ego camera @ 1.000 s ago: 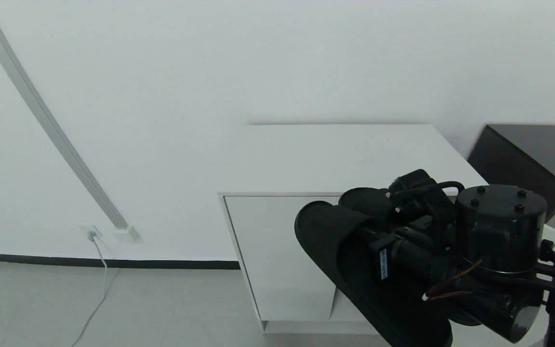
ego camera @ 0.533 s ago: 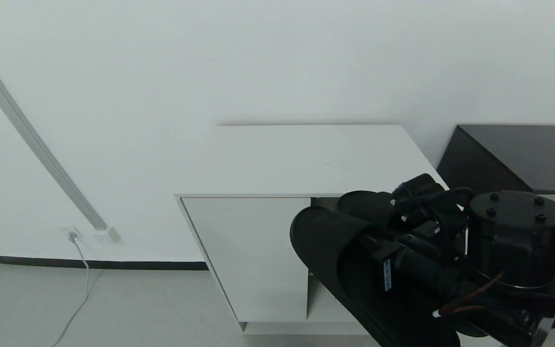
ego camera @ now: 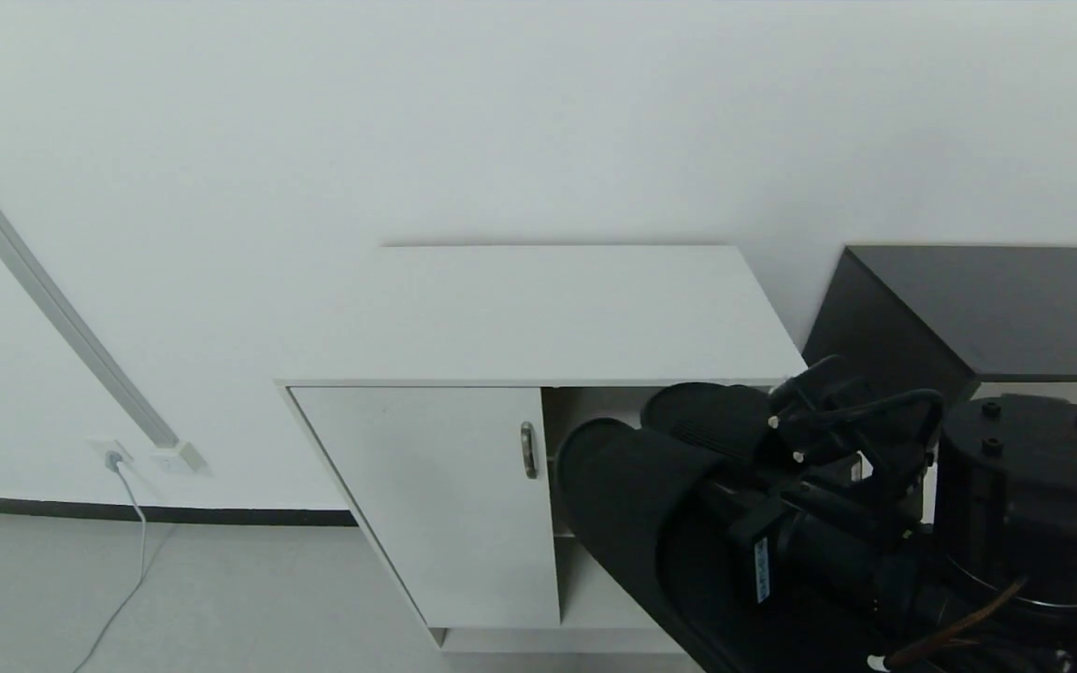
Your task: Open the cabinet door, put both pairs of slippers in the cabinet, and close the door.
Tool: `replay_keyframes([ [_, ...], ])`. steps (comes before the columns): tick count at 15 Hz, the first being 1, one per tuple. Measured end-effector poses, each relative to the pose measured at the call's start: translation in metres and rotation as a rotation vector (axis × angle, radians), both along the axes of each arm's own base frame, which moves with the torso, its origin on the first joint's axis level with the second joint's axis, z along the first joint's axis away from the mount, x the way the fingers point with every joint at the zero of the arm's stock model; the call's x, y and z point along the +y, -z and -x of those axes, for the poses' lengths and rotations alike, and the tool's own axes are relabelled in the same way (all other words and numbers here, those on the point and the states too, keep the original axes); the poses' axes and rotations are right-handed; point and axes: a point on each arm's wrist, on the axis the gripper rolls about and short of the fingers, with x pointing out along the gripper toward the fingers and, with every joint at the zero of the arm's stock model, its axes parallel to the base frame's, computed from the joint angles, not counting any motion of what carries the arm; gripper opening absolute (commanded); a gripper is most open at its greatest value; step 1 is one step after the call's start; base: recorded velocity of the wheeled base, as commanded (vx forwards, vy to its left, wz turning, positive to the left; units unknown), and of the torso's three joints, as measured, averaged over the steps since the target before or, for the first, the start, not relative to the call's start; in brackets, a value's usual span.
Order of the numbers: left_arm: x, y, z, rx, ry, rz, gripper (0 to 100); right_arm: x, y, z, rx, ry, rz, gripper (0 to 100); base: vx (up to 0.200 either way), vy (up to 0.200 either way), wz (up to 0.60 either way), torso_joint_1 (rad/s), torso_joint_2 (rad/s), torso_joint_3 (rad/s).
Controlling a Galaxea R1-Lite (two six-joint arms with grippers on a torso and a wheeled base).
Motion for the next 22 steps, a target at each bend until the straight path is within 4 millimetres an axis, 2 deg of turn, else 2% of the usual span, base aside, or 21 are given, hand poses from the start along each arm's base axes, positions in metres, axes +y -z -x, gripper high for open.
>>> replay_keyframes([
  [16, 0.0, 0.0, 0.0, 0.0, 0.0, 0.0, 0, -0.002, 0.006, 0.001, 0.002, -0.003, 0.039, 0, 0.0, 0.0, 0.0, 0.0, 0.0, 0.0],
  [22, 0.0, 0.0, 0.0, 0.0, 0.0, -0.001, 0, -0.002, 0.012, 0.001, 0.014, -0.003, 0.056, 0, 0.0, 0.0, 0.0, -0.179, 0.44, 0.251],
])
